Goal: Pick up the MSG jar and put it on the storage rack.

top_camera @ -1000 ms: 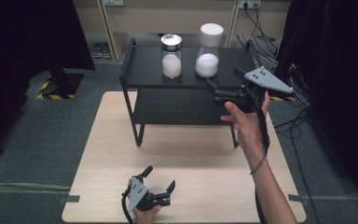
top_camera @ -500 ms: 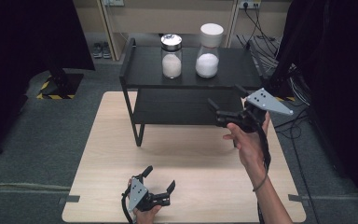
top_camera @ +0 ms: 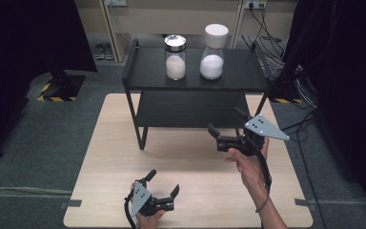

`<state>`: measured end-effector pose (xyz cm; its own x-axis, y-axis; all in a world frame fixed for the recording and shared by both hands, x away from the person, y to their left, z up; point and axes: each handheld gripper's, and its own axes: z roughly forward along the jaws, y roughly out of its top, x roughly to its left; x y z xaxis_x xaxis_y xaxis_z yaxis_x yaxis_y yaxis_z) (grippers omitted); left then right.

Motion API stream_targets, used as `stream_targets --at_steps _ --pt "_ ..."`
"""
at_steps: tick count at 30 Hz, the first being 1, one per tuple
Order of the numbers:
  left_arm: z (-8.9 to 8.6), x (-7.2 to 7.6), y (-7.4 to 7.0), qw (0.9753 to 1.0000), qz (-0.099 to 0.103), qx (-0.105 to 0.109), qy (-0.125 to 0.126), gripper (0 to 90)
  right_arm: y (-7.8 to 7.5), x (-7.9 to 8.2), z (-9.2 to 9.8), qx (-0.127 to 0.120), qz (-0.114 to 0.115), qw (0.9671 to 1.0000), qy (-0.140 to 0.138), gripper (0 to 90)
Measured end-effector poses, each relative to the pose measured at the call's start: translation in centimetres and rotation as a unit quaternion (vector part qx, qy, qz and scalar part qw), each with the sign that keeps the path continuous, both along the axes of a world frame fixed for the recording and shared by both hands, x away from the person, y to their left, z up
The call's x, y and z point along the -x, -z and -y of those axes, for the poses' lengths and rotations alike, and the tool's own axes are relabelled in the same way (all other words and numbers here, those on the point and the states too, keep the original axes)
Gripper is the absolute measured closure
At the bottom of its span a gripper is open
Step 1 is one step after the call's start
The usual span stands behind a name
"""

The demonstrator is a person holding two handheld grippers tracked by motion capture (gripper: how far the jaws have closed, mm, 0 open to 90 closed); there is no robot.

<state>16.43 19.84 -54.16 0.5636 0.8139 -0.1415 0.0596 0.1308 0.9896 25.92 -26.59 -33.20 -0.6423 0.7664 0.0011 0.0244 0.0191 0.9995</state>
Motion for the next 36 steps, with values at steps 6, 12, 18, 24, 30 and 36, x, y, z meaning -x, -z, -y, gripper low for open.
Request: stream_targets --at_steps 6,12,18,24,30,36 --pt "0.0 0.0 0.0 1.0000 0.000 -0.001 0.001 0.2 2.1 0.6 0.2 -0.002 -0.004 1.0000 -0.008 0.4" --pt "0.0 0.0 0.0 1.0000 0.001 -0.001 0.001 0.2 4.0 1.2 0.4 -0.001 -0.011 0.9999 -0.007 0.4" --pt "0.0 0.0 0.0 1.0000 0.001 -0.001 0.002 0.2 5.7 1.5 0.7 -0.003 -0.015 0.9999 -0.007 0.4" --pt "0.0 0.0 0.0 1.0000 0.000 -0.002 0.002 0.2 7.4 2.0 1.1 -0.010 -0.017 0.9998 -0.007 0.4" --pt "0.0 0.0 0.0 1.0000 0.000 -0.001 0.002 0.2 8.8 2.3 1.4 -0.006 -0.029 0.9995 -0.012 0.4" --pt "0.0 -0.1 0.0 1.0000 0.000 -0.002 0.002 0.2 9.9 2.6 1.5 -0.004 -0.035 0.9993 -0.012 0.4"
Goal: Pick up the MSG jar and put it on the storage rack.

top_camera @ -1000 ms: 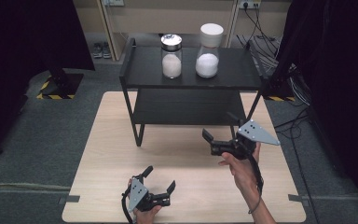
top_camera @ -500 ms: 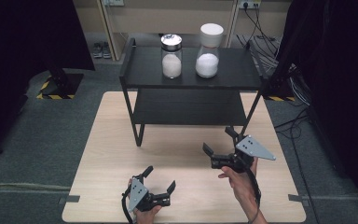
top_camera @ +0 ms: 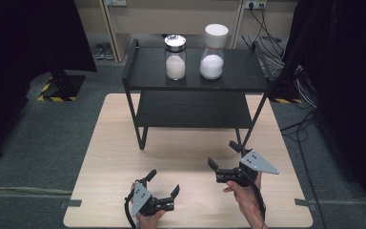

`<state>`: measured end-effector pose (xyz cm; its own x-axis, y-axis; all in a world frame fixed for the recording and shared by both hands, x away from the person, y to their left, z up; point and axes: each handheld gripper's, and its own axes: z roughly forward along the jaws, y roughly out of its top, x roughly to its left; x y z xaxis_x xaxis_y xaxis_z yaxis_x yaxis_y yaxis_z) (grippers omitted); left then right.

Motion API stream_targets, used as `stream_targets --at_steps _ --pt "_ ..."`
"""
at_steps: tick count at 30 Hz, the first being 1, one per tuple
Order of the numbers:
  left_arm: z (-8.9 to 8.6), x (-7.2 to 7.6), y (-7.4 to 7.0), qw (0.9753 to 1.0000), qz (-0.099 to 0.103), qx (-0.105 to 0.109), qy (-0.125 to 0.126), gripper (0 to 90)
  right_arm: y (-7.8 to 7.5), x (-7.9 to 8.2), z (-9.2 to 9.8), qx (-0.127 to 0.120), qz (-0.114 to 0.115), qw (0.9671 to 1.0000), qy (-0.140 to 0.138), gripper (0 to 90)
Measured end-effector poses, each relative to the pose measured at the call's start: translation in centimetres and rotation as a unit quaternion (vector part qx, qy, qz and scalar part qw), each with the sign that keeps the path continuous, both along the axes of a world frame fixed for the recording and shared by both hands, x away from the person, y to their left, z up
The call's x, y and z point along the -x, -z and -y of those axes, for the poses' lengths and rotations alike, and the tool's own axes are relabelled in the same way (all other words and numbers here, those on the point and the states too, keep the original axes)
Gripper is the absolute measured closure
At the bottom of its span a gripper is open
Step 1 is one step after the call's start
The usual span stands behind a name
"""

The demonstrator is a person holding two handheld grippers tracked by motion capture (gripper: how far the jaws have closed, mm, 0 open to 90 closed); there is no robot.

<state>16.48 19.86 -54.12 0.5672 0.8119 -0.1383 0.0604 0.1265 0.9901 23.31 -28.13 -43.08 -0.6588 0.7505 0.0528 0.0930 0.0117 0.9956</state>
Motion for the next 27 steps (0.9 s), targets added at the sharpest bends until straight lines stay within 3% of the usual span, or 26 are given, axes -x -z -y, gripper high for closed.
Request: stream_targets --at_steps 27 --pt "0.0 0.0 0.0 1.0000 0.001 0.001 0.001 0.2 3.8 1.9 -0.2 0.010 -0.013 0.9998 -0.008 0.4"
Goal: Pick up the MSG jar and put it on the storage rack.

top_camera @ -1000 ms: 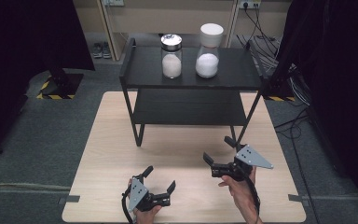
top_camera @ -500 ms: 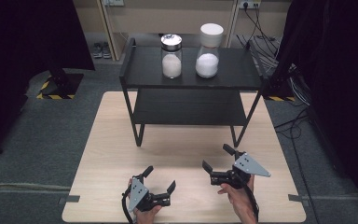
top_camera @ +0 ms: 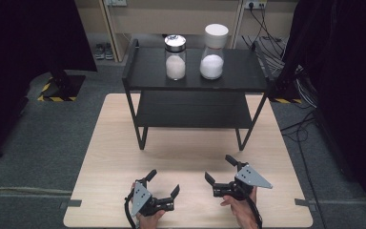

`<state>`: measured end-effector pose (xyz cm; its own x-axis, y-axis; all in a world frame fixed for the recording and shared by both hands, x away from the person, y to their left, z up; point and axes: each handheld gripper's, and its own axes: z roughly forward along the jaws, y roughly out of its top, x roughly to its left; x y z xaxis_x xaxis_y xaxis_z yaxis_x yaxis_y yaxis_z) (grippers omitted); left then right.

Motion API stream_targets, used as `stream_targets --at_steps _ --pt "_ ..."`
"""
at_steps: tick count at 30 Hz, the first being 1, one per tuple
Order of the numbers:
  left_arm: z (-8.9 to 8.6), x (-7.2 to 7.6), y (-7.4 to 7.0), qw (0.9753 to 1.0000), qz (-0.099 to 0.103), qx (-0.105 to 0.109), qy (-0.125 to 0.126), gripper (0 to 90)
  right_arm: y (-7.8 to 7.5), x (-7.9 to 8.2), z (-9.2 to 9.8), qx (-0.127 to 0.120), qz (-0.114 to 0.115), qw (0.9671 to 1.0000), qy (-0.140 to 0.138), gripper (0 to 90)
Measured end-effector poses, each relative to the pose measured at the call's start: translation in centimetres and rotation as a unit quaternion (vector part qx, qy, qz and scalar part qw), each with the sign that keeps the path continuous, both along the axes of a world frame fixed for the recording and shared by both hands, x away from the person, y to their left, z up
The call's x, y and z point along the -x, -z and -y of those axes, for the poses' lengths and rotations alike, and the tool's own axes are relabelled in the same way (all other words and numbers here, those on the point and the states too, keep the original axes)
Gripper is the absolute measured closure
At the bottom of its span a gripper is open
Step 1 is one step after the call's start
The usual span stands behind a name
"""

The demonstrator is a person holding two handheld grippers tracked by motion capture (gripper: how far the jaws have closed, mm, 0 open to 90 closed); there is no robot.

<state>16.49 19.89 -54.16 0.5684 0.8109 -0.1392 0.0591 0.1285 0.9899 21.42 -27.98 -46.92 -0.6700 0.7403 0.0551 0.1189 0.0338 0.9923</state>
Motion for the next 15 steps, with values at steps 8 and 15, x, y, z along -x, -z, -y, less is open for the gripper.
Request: stream_targets --at_steps 8,15 --pt "-0.1 0.0 0.0 1.0000 0.000 0.001 0.001 0.2 1.0 0.6 0.2 -0.002 -0.009 1.0000 0.002 0.4" --pt "-0.1 -0.1 0.1 1.0000 0.001 0.004 0.003 0.2 1.6 1.3 0.3 -0.008 -0.015 0.9999 0.003 0.4"
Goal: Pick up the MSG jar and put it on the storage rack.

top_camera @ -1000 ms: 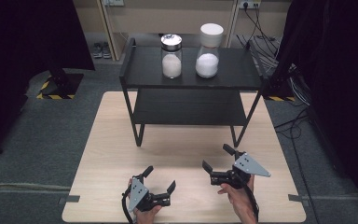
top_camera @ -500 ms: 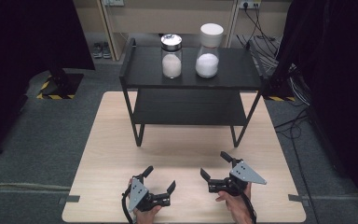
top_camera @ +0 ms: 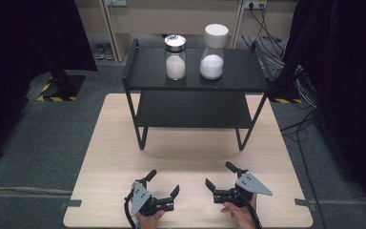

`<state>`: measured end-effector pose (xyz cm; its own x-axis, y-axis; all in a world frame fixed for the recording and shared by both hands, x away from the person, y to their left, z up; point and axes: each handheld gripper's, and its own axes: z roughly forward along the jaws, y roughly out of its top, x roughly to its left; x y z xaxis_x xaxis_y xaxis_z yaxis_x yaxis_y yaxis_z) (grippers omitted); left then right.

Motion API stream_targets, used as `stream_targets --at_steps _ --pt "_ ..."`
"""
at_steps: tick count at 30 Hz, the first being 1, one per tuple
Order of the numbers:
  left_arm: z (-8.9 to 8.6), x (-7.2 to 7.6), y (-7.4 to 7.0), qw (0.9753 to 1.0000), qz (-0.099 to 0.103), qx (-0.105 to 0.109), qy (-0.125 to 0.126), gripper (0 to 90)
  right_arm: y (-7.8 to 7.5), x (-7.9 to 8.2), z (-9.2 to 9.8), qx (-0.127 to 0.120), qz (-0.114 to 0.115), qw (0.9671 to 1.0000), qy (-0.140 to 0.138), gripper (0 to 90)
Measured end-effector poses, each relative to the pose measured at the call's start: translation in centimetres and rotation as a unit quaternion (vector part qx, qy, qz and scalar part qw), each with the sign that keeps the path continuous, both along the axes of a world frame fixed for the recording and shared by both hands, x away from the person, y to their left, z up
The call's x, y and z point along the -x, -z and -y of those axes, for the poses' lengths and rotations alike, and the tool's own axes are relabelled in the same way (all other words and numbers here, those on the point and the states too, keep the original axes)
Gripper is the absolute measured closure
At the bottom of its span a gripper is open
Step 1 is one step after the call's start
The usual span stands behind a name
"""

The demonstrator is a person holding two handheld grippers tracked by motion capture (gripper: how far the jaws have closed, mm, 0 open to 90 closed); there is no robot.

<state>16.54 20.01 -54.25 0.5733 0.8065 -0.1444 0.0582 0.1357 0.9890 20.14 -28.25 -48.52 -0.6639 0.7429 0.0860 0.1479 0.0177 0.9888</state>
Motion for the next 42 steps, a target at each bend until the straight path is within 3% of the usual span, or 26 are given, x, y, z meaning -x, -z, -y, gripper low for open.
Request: stream_targets --at_steps 12,42 --pt "-0.1 0.0 0.0 1.0000 0.001 0.001 0.002 0.2 0.6 1.5 0.8 -0.008 -0.006 0.9998 0.016 0.4" --pt "-0.2 -0.1 0.1 1.0000 -0.001 0.003 0.006 0.2 0.9 1.6 0.8 -0.009 -0.009 0.9997 0.022 0.4"
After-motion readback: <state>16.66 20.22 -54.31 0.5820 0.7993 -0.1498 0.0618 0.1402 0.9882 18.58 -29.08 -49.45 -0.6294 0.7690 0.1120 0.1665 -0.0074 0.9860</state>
